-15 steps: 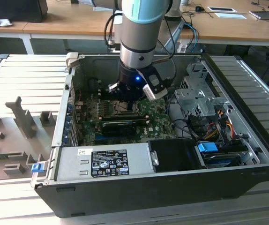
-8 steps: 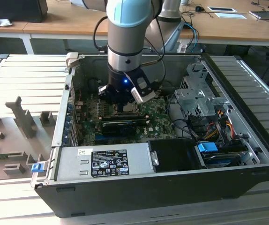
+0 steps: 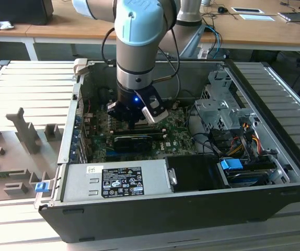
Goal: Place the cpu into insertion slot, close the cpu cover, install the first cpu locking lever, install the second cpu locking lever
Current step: 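Install the second cpu locking lever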
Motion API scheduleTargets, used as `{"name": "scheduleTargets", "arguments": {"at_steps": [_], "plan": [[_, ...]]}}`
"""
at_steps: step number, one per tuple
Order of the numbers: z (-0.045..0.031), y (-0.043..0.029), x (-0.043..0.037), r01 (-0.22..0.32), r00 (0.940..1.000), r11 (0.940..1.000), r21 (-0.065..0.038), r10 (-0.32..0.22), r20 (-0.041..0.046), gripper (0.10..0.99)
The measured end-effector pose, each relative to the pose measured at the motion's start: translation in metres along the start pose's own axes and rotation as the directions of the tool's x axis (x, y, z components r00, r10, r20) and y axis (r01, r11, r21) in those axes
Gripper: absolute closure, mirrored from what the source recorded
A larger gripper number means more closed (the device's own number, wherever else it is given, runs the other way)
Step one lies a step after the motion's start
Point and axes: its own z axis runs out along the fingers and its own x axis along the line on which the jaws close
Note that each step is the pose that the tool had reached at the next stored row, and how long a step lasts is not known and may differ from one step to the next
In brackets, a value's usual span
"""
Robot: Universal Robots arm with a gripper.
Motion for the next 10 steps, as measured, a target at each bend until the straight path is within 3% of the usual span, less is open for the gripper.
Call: {"name": "scheduleTargets", "arguments": {"at_steps": [4, 6, 10], "plan": [[-0.001, -0.0062, 0.0031, 0.001, 1.0, 0.9997, -0.023, -0.001, 0.0018, 0.98], [-0.001, -0.0089, 0.0068, 0.002, 1.0, 0.999, -0.045, -0.002, 0.0036, 0.98], [-0.0004, -0.012, 0.0096, 0.002, 1.0, 0.9981, -0.062, -0.002, 0.0049, 0.98]]}}
